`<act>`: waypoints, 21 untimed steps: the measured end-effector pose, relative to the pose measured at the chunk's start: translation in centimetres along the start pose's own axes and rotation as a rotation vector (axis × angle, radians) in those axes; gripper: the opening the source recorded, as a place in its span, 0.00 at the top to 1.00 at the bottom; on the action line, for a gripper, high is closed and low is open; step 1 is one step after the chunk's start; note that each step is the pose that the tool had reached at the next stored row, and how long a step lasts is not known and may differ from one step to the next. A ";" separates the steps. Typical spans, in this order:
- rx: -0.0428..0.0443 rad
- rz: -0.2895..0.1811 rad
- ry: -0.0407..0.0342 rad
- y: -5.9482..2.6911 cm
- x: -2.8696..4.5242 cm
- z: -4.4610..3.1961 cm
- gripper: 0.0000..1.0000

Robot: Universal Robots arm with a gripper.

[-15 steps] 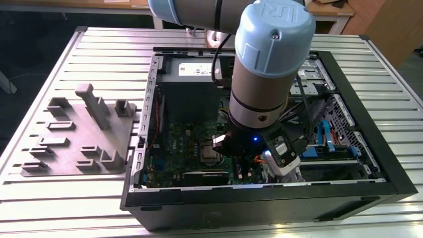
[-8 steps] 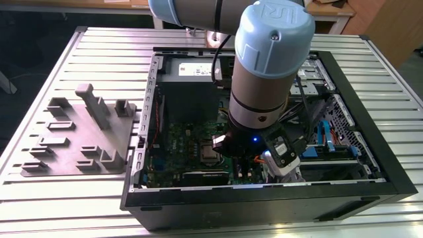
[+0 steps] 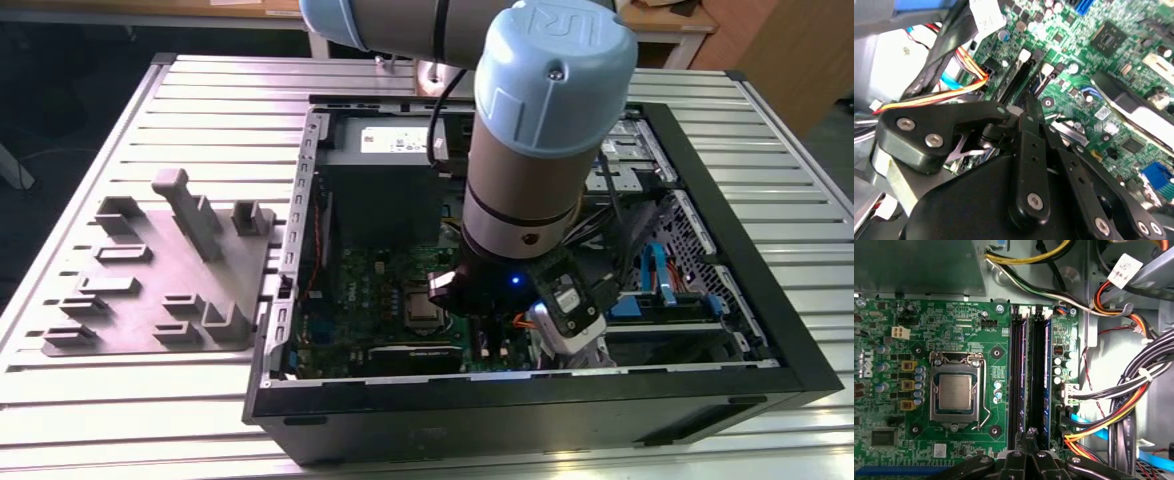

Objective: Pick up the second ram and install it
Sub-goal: 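Press down the second ram until it locks into place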

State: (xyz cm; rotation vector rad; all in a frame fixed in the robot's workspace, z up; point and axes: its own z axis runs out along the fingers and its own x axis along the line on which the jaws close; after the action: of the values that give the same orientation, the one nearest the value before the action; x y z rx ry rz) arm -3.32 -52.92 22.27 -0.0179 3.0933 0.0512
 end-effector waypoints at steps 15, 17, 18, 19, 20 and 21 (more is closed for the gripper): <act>0.0011 0.000 0.0002 0.65 -0.07 -1.30 0.90; 0.0011 0.000 0.0003 1.20 -0.07 -1.28 0.90; 0.0010 0.000 0.0002 1.52 -0.08 -1.26 0.90; 0.0011 0.000 0.0002 1.84 -0.08 -1.25 0.90; 0.0011 0.000 0.0002 2.10 -0.08 -1.25 0.90; 0.0010 0.000 0.0002 2.37 -0.09 -1.24 0.90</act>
State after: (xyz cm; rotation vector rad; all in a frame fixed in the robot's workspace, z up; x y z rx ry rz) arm -3.32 -50.59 23.58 -0.0180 3.0936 0.0497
